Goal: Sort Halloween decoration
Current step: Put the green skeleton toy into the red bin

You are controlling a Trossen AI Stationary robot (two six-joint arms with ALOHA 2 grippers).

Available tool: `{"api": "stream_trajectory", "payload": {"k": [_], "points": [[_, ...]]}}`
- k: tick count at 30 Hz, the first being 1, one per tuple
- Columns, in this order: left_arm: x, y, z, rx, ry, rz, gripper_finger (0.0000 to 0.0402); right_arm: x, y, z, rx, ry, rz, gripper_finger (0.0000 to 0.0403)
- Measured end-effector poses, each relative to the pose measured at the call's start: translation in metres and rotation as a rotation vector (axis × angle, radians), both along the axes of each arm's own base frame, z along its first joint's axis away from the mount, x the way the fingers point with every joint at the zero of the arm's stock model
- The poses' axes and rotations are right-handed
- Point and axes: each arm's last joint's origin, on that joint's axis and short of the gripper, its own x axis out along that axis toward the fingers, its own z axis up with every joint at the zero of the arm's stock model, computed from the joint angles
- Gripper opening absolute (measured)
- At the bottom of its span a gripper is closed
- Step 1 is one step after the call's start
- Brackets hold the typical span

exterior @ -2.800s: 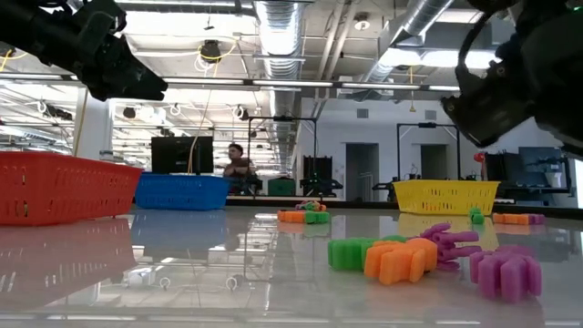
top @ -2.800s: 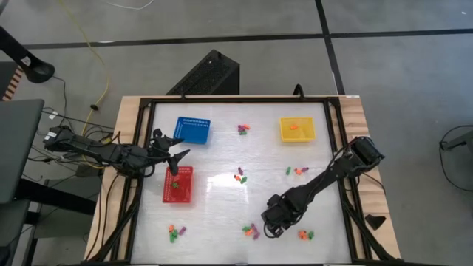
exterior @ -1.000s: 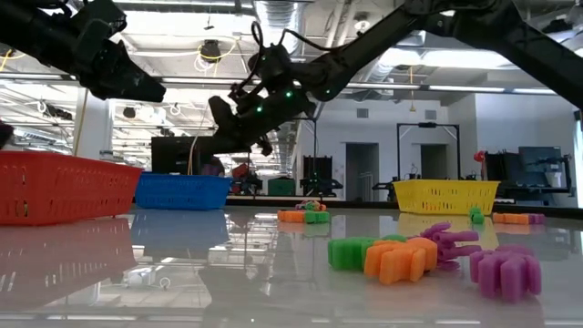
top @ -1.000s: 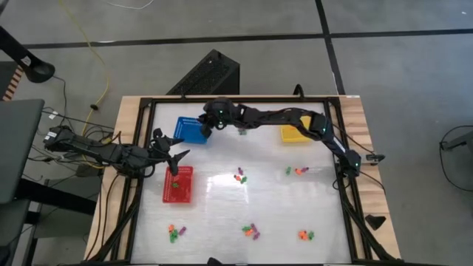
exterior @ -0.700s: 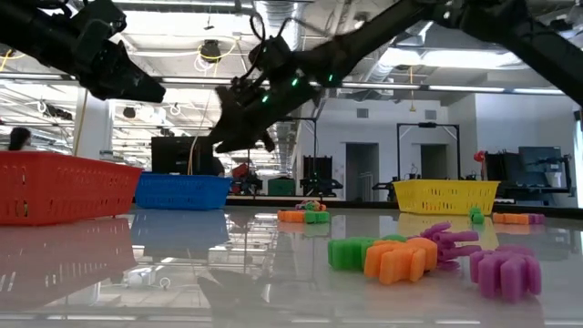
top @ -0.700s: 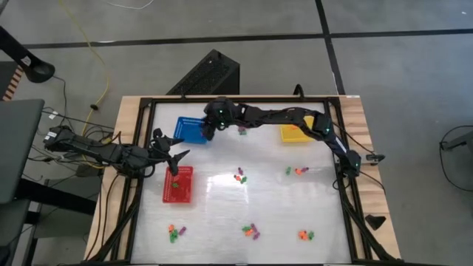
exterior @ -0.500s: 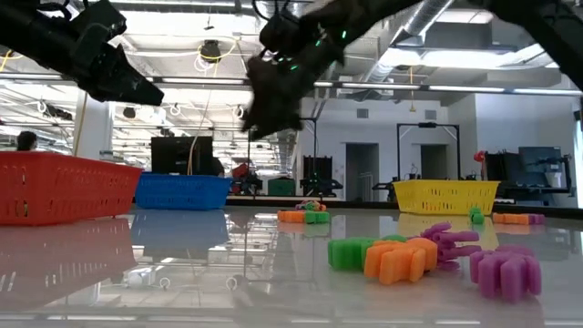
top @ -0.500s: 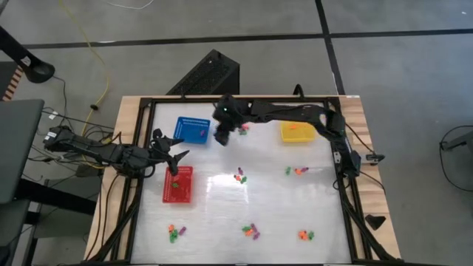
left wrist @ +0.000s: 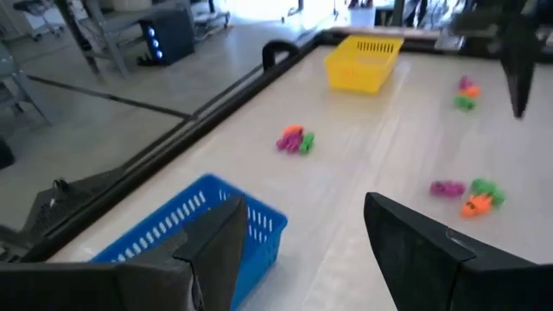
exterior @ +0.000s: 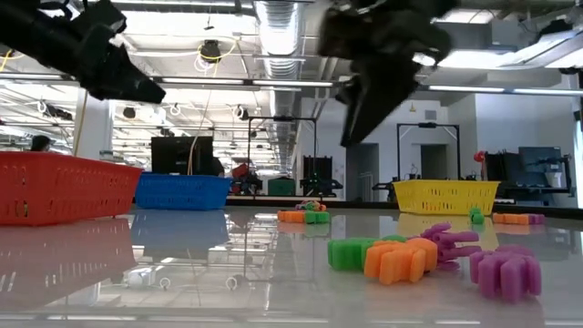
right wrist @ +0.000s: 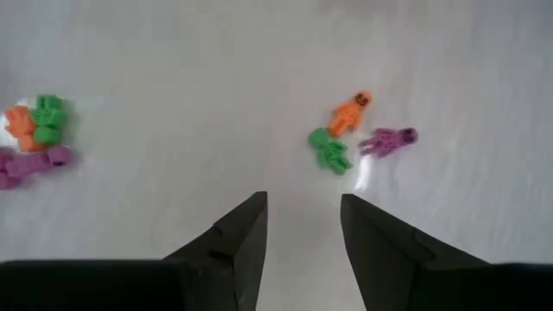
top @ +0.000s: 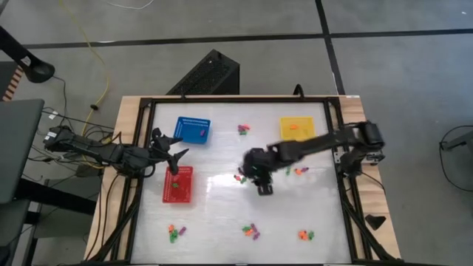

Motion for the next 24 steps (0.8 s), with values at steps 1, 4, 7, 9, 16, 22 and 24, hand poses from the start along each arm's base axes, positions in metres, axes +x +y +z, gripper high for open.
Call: {"api": "stream_trajectory", "payload": {"k": [1, 4, 7, 9, 16, 22, 24], "points": [[0.001, 0.0, 0.002, -0.001, -0.02, -0.006, 0.0226, -0.007, 0.005, -0.004, -0.011, -0.032, -0.012, 0.0178], [0.003, -0.002, 0.009, -0.03, -0.098, -0.044, 0.0226, -0.019, 0.014, -0.016, -0.045, -0.151, -0.01, 0.0178], [0.007, -0.004, 0.011, -0.07, -0.183, -0.073, 0.0226, -0.018, 0.019, -0.02, -0.058, -0.334, 0.028, 0.0178], [0.01, -0.004, 0.01, -0.08, -0.225, -0.073, 0.0226, -0.013, 0.021, -0.023, -0.076, -0.427, 0.061, 0.0178], [0.025, -0.01, -0.005, -0.048, -0.218, -0.164, 0.0226, 0.003, 0.021, -0.046, -0.17, -0.461, 0.148, 0.0178], [0.039, -0.017, -0.009, -0.071, -0.23, -0.291, 0.0226, 0.005, 0.02, -0.062, -0.18, -0.383, 0.162, 0.0178], [0.042, -0.02, -0.011, -0.065, -0.223, -0.35, 0.0226, 0.005, 0.017, -0.061, -0.173, -0.37, 0.163, 0.0178]]}}
